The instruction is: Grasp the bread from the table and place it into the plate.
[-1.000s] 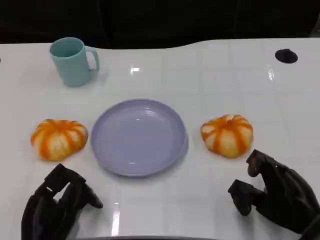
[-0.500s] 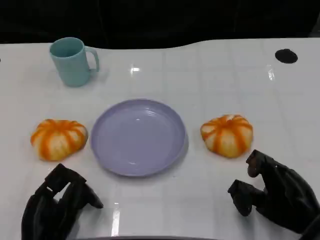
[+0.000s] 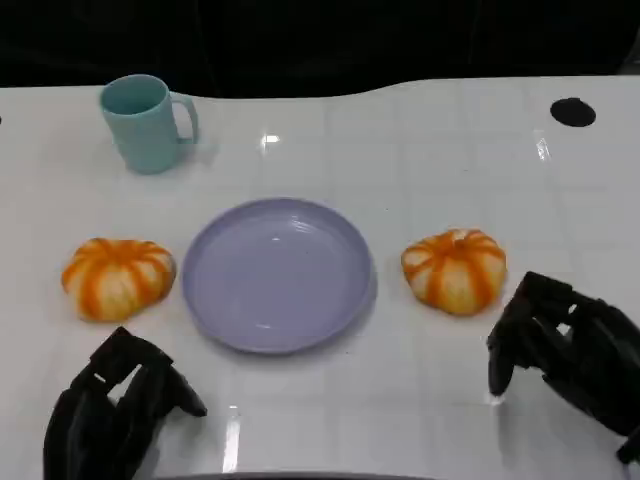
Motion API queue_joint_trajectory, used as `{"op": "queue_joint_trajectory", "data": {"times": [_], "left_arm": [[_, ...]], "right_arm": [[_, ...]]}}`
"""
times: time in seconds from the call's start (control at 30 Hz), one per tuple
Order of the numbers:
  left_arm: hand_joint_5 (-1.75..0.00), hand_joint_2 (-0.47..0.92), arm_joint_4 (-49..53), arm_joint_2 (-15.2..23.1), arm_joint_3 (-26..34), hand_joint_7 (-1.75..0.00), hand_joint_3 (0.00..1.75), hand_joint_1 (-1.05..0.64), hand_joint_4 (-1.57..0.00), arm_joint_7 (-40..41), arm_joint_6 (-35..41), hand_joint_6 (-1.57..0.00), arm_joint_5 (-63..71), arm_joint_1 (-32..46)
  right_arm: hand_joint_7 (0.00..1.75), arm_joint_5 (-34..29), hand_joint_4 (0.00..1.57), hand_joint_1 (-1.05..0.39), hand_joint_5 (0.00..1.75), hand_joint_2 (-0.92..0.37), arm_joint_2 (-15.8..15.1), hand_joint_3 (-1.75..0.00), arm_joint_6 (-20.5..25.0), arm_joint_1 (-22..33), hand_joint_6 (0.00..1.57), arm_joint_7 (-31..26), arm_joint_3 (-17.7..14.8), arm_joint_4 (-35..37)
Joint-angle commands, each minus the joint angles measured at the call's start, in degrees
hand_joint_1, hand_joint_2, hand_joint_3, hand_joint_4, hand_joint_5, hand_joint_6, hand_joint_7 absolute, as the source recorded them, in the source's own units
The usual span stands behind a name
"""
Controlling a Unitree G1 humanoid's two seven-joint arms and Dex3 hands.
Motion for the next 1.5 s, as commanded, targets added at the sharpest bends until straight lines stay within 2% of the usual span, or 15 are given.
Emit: {"op": "queue_joint_trajectory", "data": {"times": [0.03, 0.07, 0.13, 0.23, 0.33, 0.4, 0.53, 0.6, 0.67, 0.87, 1.07, 1.37, 1.5], "left_arm": [[-1.75, 0.92, -0.61, 0.78, -0.02, -1.52, 0.25, -0.59, -0.62, 0.20, -0.08, -0.50, 0.32, 0.27], [-1.75, 0.92, -0.68, 0.75, -0.06, -1.51, 0.25, -0.58, -0.62, 0.27, -0.04, -0.50, 0.34, 0.27], [-1.75, 0.92, -0.68, 0.69, -0.08, -1.51, 0.25, -0.58, -0.62, 0.47, -0.13, -0.51, 0.42, 0.26], [-1.75, 0.92, -0.50, 0.60, -0.11, -1.52, 0.25, -0.59, -0.63, 0.69, -0.72, -0.51, 0.66, 0.24], [-1.75, 0.92, -0.66, 0.56, -0.21, -1.53, 0.25, -0.59, -0.63, 0.71, -0.67, -0.50, 0.68, 0.33], [-1.75, 0.92, -0.95, 0.58, -0.32, -1.53, 0.26, -0.59, -0.63, 0.87, -0.31, -0.49, 0.66, 0.43], [-1.75, 0.92, -1.42, 0.52, -0.41, -1.54, 0.25, -0.59, -0.64, 1.16, 0.24, -0.50, 0.53, 0.58], [-1.75, 0.92, -1.46, 0.53, -0.37, -1.54, 0.25, -0.59, -0.64, 0.94, 0.63, -0.50, 0.31, 0.57], [-1.75, 0.92, -1.54, 0.61, -0.38, -1.55, 0.25, -0.58, -0.64, 0.63, 0.90, -0.50, 0.20, 0.56], [-1.75, 0.92, -1.21, 0.43, -0.29, -1.56, 0.24, -0.58, -0.65, 0.72, 0.50, -0.50, 0.33, 0.42], [-1.75, 0.92, -0.32, 0.51, -0.19, -1.54, 0.25, -0.58, -0.64, 0.21, 0.38, -0.50, 0.21, -0.05], [-1.75, 0.92, -0.09, 0.53, -0.13, -1.55, 0.25, -0.57, -0.63, 0.12, 0.17, -0.49, 0.10, -0.13], [-1.75, 0.92, 0.49, 0.41, -0.27, -1.54, 0.24, -0.58, -0.63, 0.78, -0.71, -0.49, 0.80, -0.28]], "right_arm": [[0.85, -7.78, 0.44, -0.45, 1.36, -0.92, -3.30, -0.18, -8.63, -0.40, 0.51, -5.07, 1.15, -2.58], [0.81, -9.70, 0.42, -0.45, 1.31, -0.92, -3.97, -0.17, -10.69, -0.52, 0.50, -6.38, 1.39, -2.72], [0.62, -12.09, 0.41, -0.46, 1.09, -0.92, -5.01, -0.12, -13.14, -0.63, 0.50, -8.44, 1.83, -2.84], [0.46, -15.05, 0.39, -0.48, 0.92, -0.92, -6.19, -0.08, -15.69, -0.65, 0.51, -11.24, 2.48, -2.89], [0.31, -20.72, 0.34, -0.54, 0.77, -0.92, -8.22, -0.07, -17.97, -0.79, 0.51, -15.28, 3.45, -3.20], [0.26, -24.16, 0.33, -0.55, 0.73, -0.92, -9.81, -0.07, -19.59, -1.02, 0.50, -17.53, 4.26, -3.07], [0.12, -31.74, 0.18, -0.60, 0.59, -0.92, -13.54, -0.03, -23.19, -1.71, 0.38, -22.13, 5.95, -2.40], [0.08, -35.89, 0.14, -0.60, 0.53, -0.92, -15.46, -0.02, -26.45, -2.25, 0.35, -25.41, 6.88, -0.98], [0.04, -39.79, 0.09, -0.63, 0.44, -0.92, -17.06, -0.01, -27.86, -2.51, 0.31, -28.39, 7.78, -0.51], [0.00, -49.25, 0.04, -0.63, 0.32, -0.88, -19.92, 0.00, -26.46, -1.97, 0.24, -35.43, 10.13, -3.16], [0.00, -55.94, 0.00, -0.61, 0.26, -0.88, -21.61, 0.00, -25.19, -3.18, 0.21, -41.02, 13.13, -2.52], [0.00, -61.35, 0.00, -0.54, 0.20, -0.86, -22.02, 0.00, -21.87, -5.97, 0.20, -46.04, 17.81, -0.20], [0.00, -66.81, 0.00, -0.53, 0.19, -0.86, -22.10, 0.00, -18.68, -9.04, 0.20, -49.76, 21.09, 1.94]]}}
